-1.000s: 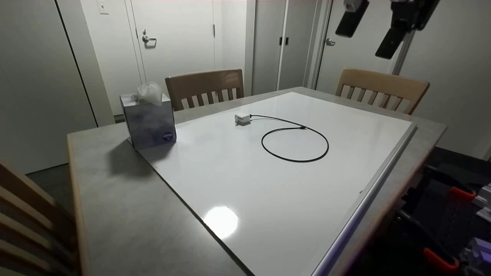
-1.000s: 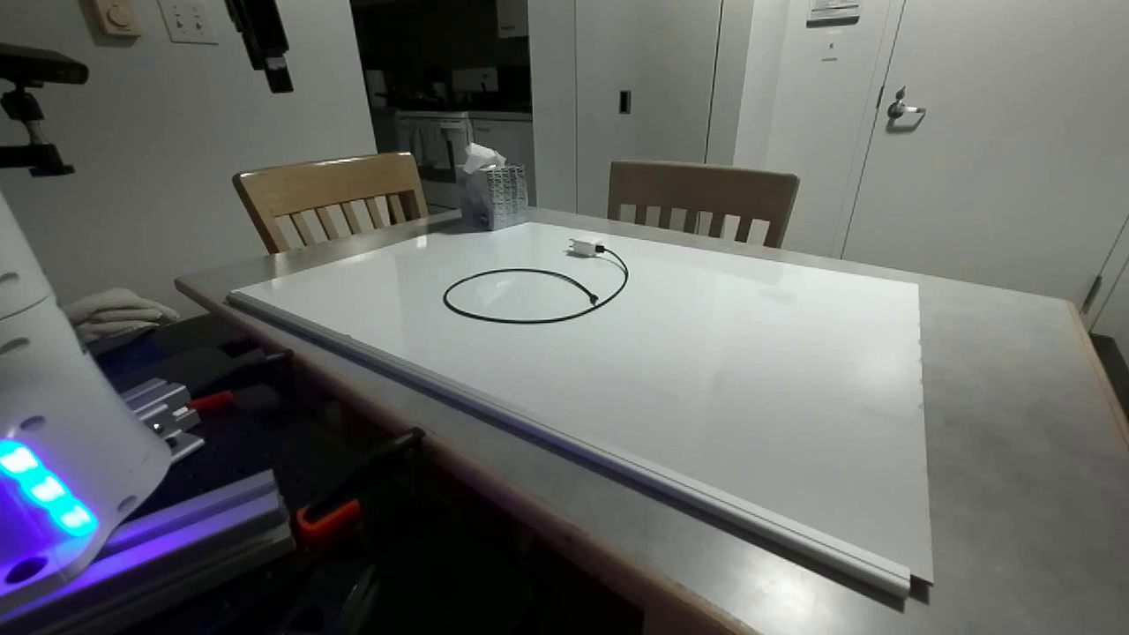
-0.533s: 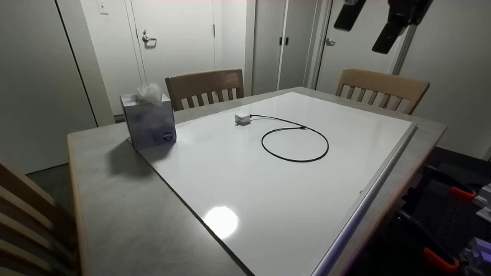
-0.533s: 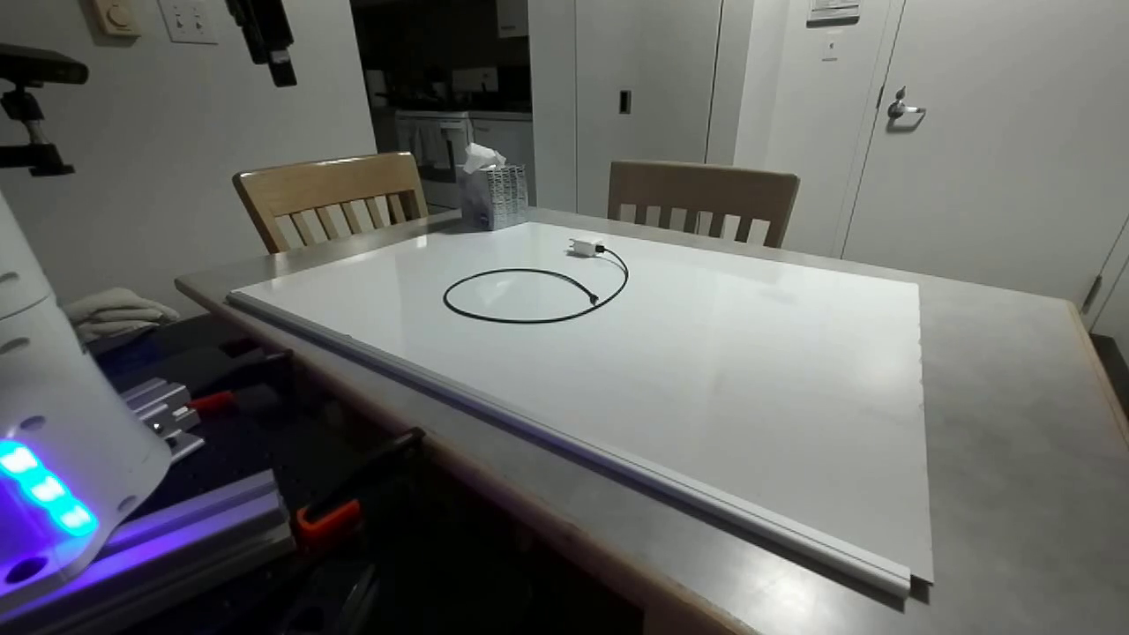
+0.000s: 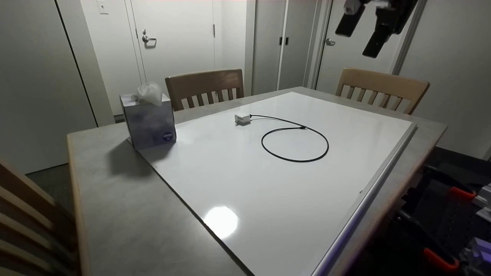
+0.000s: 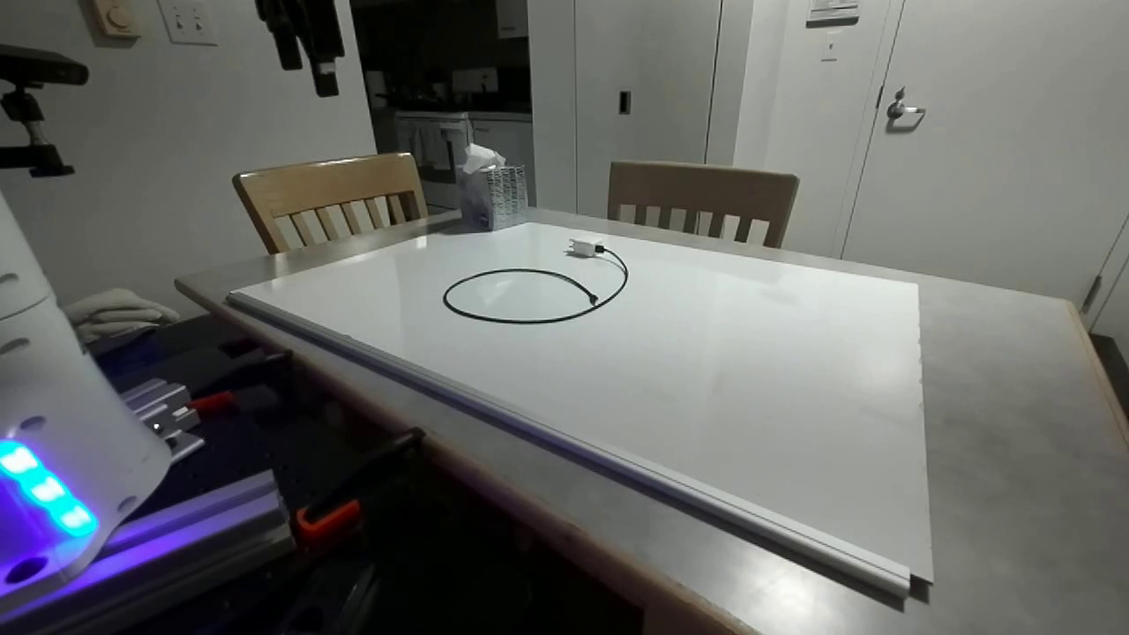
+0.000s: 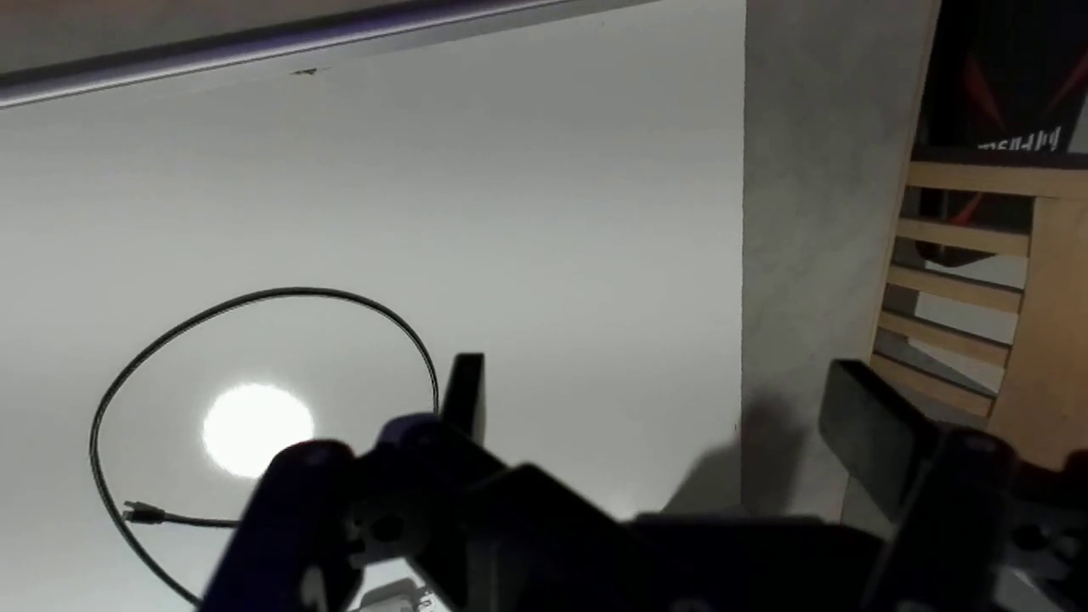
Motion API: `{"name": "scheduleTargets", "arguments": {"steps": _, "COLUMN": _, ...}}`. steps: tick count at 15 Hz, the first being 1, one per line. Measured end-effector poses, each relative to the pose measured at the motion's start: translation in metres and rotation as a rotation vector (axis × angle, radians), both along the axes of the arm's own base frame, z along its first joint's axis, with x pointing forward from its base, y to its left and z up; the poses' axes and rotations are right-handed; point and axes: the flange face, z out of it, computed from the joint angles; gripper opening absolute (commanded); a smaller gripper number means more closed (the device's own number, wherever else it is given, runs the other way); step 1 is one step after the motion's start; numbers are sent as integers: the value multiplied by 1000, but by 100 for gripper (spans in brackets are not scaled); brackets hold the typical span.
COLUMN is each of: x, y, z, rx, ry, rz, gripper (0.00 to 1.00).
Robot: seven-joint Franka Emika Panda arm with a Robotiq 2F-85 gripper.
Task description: Unwind the charger cable and stretch it along the board
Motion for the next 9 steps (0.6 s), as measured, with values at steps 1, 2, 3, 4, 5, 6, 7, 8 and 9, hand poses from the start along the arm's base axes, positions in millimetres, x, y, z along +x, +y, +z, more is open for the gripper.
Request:
{"name": "scheduleTargets", "arguments": {"steps": 1, "x": 4, "y": -8, "z": -5, "rx": 5, "ry": 7, "rz": 17, "gripper": 100}}
{"name": "scheduleTargets", "arguments": {"steps": 2, "x": 8, "y": -15, "z": -10, "rx": 8, "ry": 16, "rz": 34, "gripper": 100}}
{"name": "scheduleTargets", "arguments": {"steps": 3, "x": 11, "y": -22, "z": -16, "rx": 8, "ry": 27, "rz": 46, "gripper": 100}}
{"name": "scheduleTargets", "arguments": {"steps": 4, "x": 15, "y": -27, "z": -23, "rx": -4, "ry": 43, "rz": 53, "gripper": 100}}
{"name": "scheduleTargets", "arguments": {"steps": 5, "x": 19, "y": -31, "z": -29, "rx": -21, "ry": 58, "rz": 57, "gripper": 100}}
{"name": "scheduleTargets", "arguments": {"steps": 6, "x": 24, "y": -34, "z": -35, "rx": -42, "ry": 73, "rz": 61, "gripper": 100}}
{"name": "scheduleTargets", "arguments": {"steps": 7, "x": 29, "y": -36, "z": -41, "rx": -66, "ry": 88, "rz": 67, "gripper": 100}}
{"name": "scheduleTargets", "arguments": {"steps": 8, "x": 35, "y": -38, "z": -47, "rx": -89, "ry": 104, "rz": 72, "gripper": 100}}
{"name": "scheduleTargets", "arguments": {"steps": 9, "x": 40, "y": -40, "z": -53, "rx": -110, "ry": 119, "rz": 77, "gripper": 100}}
